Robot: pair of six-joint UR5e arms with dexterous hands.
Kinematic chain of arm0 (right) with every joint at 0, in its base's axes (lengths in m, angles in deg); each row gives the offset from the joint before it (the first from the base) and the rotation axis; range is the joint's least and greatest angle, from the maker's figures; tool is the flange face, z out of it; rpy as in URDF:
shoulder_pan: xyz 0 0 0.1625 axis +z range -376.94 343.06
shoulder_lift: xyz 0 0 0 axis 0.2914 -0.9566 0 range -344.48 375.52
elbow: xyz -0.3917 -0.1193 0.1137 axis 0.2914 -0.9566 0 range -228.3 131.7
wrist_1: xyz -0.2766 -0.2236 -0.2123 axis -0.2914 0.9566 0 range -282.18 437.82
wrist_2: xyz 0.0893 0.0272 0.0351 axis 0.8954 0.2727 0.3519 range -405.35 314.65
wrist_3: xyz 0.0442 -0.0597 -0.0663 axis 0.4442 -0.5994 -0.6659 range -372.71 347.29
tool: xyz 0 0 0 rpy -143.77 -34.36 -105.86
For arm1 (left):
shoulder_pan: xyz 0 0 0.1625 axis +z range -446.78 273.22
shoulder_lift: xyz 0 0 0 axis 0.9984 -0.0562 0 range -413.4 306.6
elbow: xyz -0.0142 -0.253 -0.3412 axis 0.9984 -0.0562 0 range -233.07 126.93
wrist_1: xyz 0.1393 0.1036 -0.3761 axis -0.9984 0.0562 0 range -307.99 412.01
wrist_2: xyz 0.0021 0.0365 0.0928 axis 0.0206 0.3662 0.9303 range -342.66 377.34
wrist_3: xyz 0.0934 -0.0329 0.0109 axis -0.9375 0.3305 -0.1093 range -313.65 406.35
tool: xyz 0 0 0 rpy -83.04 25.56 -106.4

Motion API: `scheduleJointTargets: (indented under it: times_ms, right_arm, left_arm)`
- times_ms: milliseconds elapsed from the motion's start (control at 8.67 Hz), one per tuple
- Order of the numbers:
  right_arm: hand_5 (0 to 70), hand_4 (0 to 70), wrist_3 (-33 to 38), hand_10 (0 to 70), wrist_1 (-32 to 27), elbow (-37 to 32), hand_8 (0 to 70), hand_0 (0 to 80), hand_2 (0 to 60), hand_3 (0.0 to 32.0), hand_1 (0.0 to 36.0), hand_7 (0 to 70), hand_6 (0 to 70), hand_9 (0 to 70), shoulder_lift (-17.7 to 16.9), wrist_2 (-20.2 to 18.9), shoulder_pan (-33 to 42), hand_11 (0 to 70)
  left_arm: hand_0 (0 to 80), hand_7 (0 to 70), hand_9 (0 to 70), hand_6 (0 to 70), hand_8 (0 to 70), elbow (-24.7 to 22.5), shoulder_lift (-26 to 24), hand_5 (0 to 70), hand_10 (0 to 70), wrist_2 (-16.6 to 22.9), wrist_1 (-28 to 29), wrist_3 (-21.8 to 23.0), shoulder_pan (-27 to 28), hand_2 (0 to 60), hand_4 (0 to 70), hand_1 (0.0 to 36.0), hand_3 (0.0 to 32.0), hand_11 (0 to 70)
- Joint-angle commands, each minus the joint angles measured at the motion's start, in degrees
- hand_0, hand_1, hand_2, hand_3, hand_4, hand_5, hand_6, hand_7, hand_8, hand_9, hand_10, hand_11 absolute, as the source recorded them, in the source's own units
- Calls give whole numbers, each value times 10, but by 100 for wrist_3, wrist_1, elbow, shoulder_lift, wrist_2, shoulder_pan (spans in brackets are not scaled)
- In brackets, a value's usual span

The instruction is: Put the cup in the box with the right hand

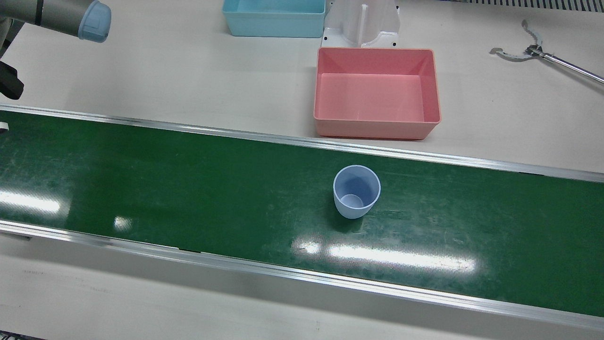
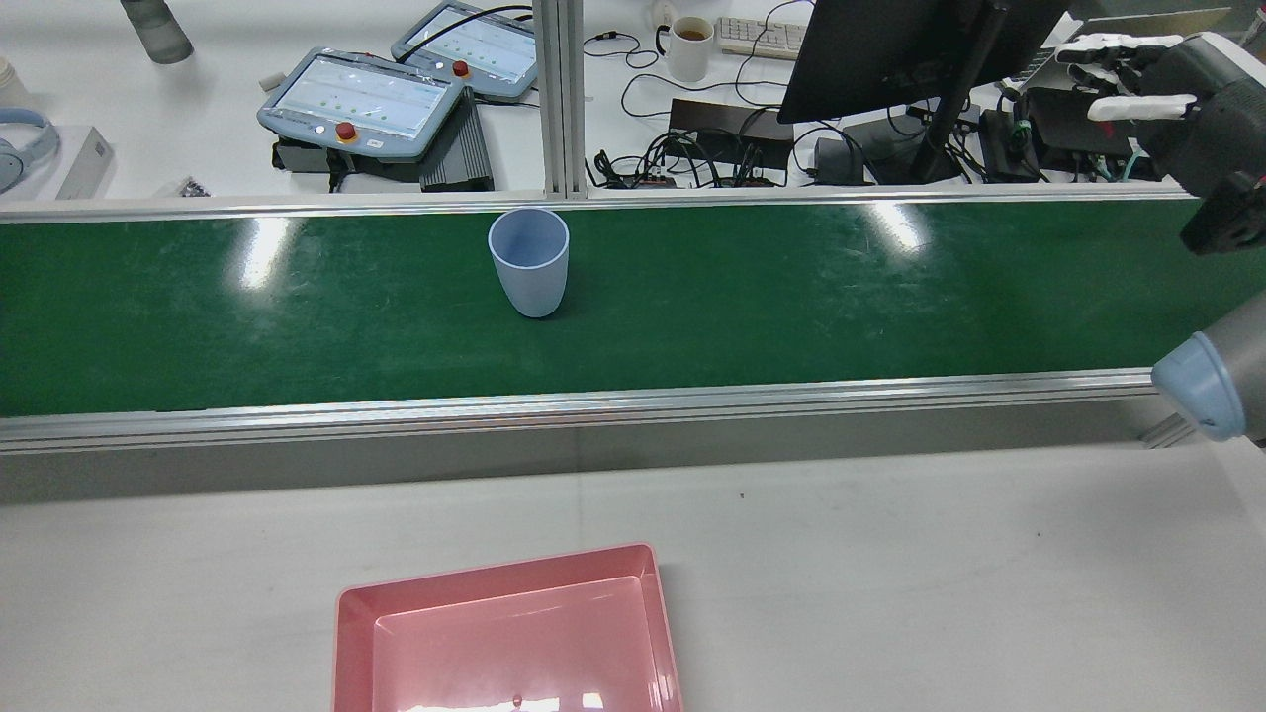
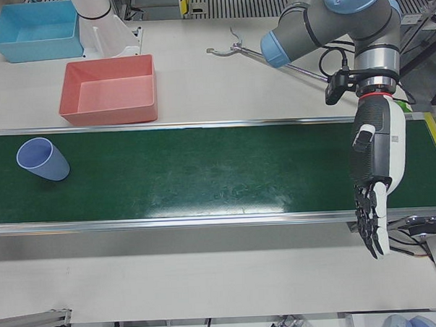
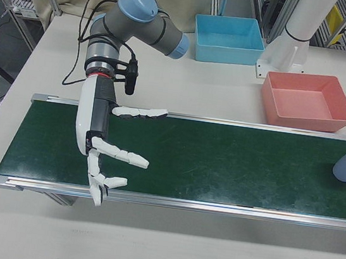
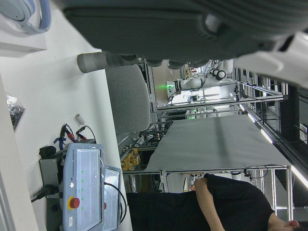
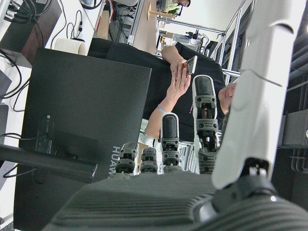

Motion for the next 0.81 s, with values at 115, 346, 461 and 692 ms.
scheduleJointTargets:
  times_ms: [115, 346, 461, 692]
  right_arm:
    - [63, 403, 28, 78, 216, 150, 33, 582, 19, 0, 172, 483, 118, 122, 481, 25, -90, 133]
    - [64, 402, 2, 82, 683, 768, 37, 582, 17, 0, 171, 487, 119, 127, 746, -1, -107, 138]
    - [67, 412, -6, 60, 683, 830, 13, 603, 67, 0, 202, 446, 109, 82, 694, -10, -55, 108]
    - [62, 369, -33, 26, 674, 778, 5, 593, 58, 0, 193, 291, 76, 44, 492, -1, 68, 58]
  left_arm:
    - [0, 0, 0, 0, 0, -9, 0, 0, 0, 0, 2, -1, 0, 0, 0, 0, 0, 0]
    - [0, 0, 0, 0, 0, -9, 0, 0, 0, 0, 2, -1, 0, 0, 0, 0, 0, 0]
    - [0, 0, 0, 0, 0, -9, 0, 0, 0, 0, 2, -1, 0, 0, 0, 0, 0, 0]
    - [0, 0, 0, 0, 0, 0, 0, 0, 0, 0, 2, -1, 0, 0, 0, 0, 0, 0]
